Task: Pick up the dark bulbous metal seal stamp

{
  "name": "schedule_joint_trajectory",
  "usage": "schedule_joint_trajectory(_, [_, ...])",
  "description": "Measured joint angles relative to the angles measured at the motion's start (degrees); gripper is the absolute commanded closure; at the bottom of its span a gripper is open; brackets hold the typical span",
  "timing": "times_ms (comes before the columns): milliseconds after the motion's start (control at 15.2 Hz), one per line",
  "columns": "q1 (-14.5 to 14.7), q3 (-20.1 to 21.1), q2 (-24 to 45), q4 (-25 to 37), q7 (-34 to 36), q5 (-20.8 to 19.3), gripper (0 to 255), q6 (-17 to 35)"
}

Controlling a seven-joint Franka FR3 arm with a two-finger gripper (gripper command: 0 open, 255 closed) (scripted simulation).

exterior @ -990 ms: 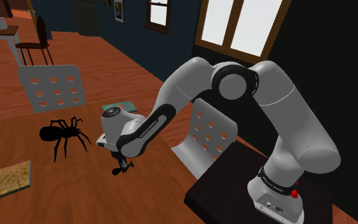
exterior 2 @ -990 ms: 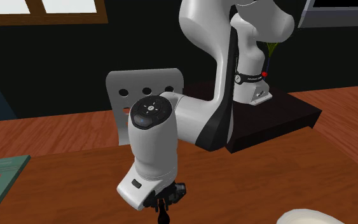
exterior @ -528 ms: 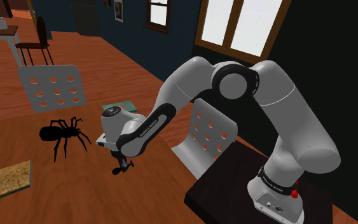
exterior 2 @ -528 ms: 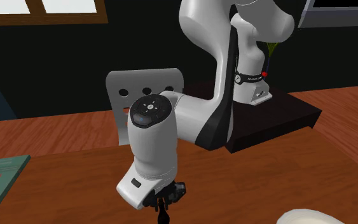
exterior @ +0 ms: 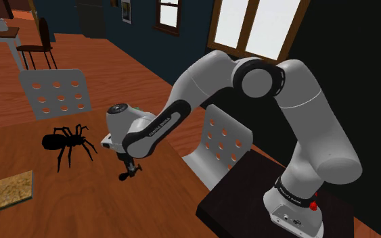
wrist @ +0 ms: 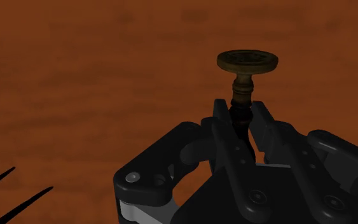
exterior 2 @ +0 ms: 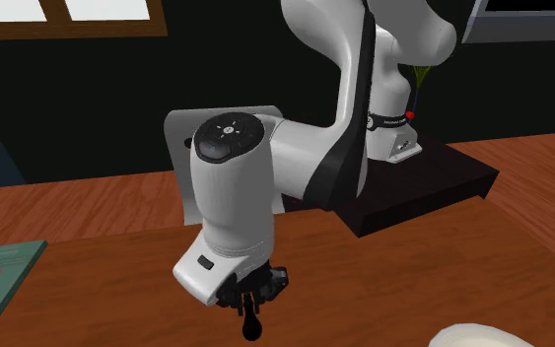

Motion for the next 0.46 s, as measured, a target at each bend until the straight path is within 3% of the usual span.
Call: schedule_joint_trajectory(462, [-0.57, 0.77, -3.85, -1.13, -0.56, 0.81, 255, -2.71])
